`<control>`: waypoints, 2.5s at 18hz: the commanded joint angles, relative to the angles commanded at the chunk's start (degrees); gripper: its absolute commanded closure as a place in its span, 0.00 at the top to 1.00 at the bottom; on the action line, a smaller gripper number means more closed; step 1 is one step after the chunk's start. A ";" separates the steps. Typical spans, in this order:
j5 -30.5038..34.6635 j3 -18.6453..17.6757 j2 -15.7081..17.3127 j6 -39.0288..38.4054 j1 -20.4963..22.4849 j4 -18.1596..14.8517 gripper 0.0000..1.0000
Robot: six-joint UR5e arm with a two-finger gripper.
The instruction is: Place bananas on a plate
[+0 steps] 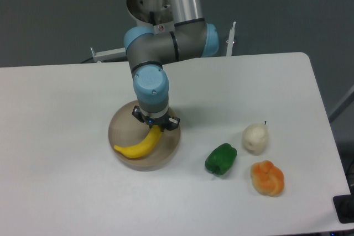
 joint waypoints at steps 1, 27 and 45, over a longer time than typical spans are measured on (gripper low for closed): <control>0.09 0.09 0.09 0.44 0.09 0.00 0.78; 5.71 24.25 -4.39 21.08 16.44 -0.62 1.00; 6.59 31.55 -10.01 31.03 16.96 -0.62 1.00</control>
